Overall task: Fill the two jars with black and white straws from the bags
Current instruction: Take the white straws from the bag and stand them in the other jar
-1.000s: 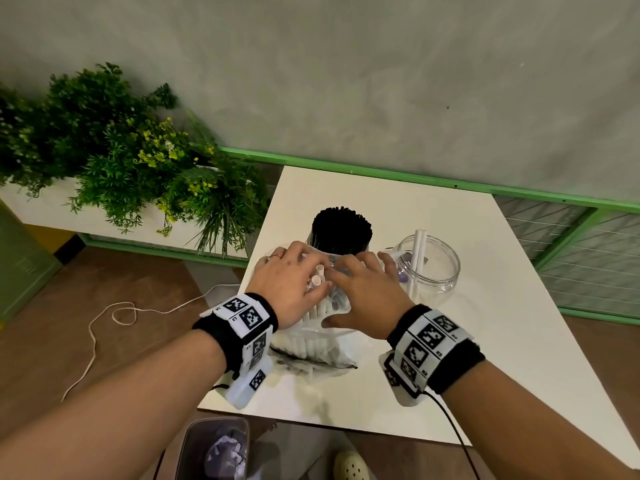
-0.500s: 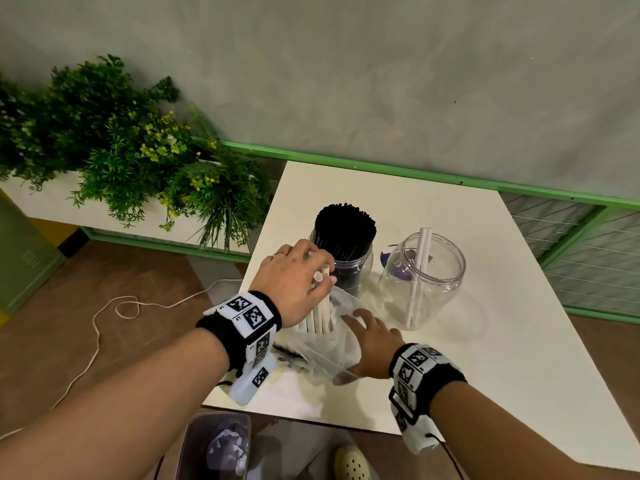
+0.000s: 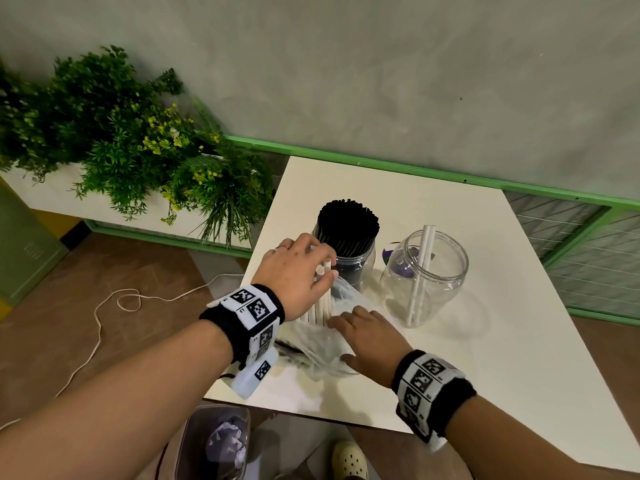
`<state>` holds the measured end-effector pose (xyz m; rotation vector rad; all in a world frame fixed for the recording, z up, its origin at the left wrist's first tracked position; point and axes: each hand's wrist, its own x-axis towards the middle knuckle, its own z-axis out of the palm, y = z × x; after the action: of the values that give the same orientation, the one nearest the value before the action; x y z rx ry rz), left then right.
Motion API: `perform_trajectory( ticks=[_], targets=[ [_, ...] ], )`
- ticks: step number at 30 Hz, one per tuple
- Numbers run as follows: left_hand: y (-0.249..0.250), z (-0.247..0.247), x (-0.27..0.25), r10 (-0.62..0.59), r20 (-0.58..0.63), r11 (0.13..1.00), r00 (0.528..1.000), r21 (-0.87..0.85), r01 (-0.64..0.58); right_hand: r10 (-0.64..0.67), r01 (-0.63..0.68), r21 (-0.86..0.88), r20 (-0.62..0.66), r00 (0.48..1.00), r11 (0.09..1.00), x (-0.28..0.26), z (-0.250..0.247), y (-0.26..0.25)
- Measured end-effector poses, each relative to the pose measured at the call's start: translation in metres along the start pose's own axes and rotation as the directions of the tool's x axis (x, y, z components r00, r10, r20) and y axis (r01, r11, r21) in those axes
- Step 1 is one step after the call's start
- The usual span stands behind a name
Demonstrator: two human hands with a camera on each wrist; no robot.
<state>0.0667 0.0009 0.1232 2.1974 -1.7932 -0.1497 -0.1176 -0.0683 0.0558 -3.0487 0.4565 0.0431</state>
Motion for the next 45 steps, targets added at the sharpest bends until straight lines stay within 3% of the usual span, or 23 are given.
perform_trajectory(
  ticks=[5,8,11,17,19,21,25,29,32,35,37,39,41,43,45],
  targets=[
    [-0.010,-0.003,0.002,-0.030,-0.016,0.999,0.999,-0.035,0.030,-0.076,0.071,-0.049,-0.092,0.993,0.996,-0.022,0.039,0.004],
    [-0.004,0.000,0.001,-0.006,-0.017,0.999,1.000,-0.032,0.005,-0.012,0.013,-0.019,0.031,0.999,1.000,-0.034,0.060,0.006],
    [0.004,0.004,0.002,-0.004,-0.033,1.000,0.999,-0.018,0.003,-0.014,0.021,-0.140,0.053,0.998,0.990,-0.034,0.054,0.001],
    [0.001,0.007,0.002,-0.015,-0.054,1.000,0.998,-0.011,0.014,-0.014,-0.039,-0.183,-0.279,0.960,0.982,-0.026,0.011,0.004],
    [0.001,0.008,0.001,-0.008,-0.062,1.000,0.998,-0.001,0.008,0.001,-0.041,-0.198,-0.196,0.981,0.979,-0.021,0.013,0.004],
    [0.002,0.007,0.001,-0.010,-0.060,1.000,0.998,-0.004,0.009,0.037,-0.034,-0.171,0.012,0.999,0.985,-0.015,0.012,-0.002],
    [0.003,0.007,0.000,-0.002,-0.055,1.000,0.998,-0.002,0.002,0.174,-0.163,-0.061,0.324,0.930,0.985,-0.002,0.008,-0.006],
    [0.003,0.007,-0.001,-0.012,-0.052,1.000,0.999,-0.015,0.011,0.303,-0.331,0.030,0.334,0.892,0.943,0.005,0.007,0.004],
    [0.004,0.007,-0.003,0.009,-0.049,1.000,0.999,-0.017,-0.010,0.355,-0.442,0.202,0.355,0.865,0.874,0.006,0.015,0.015],
    [0.007,0.007,-0.004,0.031,-0.032,1.000,0.999,-0.004,-0.031,0.333,-0.455,0.399,0.338,0.880,0.796,0.007,0.019,0.022],
    [0.007,0.007,-0.004,0.027,-0.030,1.000,0.999,-0.001,-0.027,0.319,-0.458,0.414,0.364,0.875,0.787,0.006,0.016,0.024],
    [0.006,0.008,-0.003,0.002,-0.042,1.000,0.999,-0.016,-0.003,0.293,-0.372,0.304,0.274,0.916,0.877,0.001,0.010,0.022],
    [0.005,0.008,-0.001,-0.011,-0.051,1.000,0.999,-0.024,0.010,0.171,-0.170,0.089,-0.010,0.985,0.981,-0.008,0.006,0.021],
    [0.004,0.008,0.000,-0.010,-0.049,1.000,0.999,-0.022,0.009,0.052,-0.067,-0.060,-0.217,0.975,0.996,-0.017,0.005,0.019],
    [0.004,0.007,0.002,-0.013,-0.049,1.000,0.999,-0.024,0.012,0.055,-0.074,-0.073,-0.236,0.970,0.995,-0.021,0.010,0.019]
  ],
)
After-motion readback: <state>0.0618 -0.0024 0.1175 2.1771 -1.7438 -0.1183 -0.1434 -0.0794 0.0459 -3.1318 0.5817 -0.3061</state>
